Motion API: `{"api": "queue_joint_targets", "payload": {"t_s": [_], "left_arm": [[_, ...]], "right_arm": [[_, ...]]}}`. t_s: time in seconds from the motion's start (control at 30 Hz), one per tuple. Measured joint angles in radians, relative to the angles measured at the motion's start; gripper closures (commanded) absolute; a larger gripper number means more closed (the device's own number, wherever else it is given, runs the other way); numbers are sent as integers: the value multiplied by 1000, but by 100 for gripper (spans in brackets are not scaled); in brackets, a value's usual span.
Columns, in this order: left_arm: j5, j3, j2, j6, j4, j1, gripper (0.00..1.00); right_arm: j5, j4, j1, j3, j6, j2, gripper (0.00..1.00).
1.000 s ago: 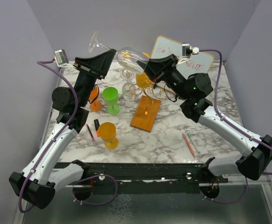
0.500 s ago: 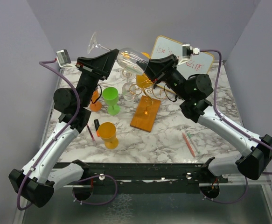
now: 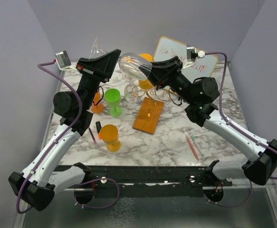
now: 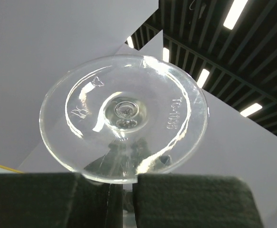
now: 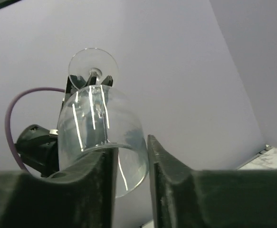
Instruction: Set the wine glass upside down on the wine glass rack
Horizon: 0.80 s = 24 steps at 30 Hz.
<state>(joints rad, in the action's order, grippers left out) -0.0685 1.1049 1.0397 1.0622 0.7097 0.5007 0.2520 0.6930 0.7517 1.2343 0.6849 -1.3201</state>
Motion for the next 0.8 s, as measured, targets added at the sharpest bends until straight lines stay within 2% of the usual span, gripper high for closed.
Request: {"api": "queue_joint_targets", "payload": {"t_s": [0.07,0.13,0.3,0.47,0.6,0.8], "left_arm": [[-9,0,-2,-21,-2,0,100],[-12,0,-6,-48,-2,0,100],[-45,0,-35,-142,-4,-1,100],[-126,0,-68,-244,-14,-1,100],[-245,3,-73,-332,-50,-1,100],[-508,44,-52,-487,-183,-1,100]], "right_arm": [[-7,-27,0,-3,-13,22,51],[-32,-77,1,-12,-27,53,47],[-137,-245,1,-55,-99,178,40],[-163,-453,1,-69,-217,322,35],[-158,-638,1,-32,-313,401,32],[-99,-875,1,169,-391,378,26]]}}
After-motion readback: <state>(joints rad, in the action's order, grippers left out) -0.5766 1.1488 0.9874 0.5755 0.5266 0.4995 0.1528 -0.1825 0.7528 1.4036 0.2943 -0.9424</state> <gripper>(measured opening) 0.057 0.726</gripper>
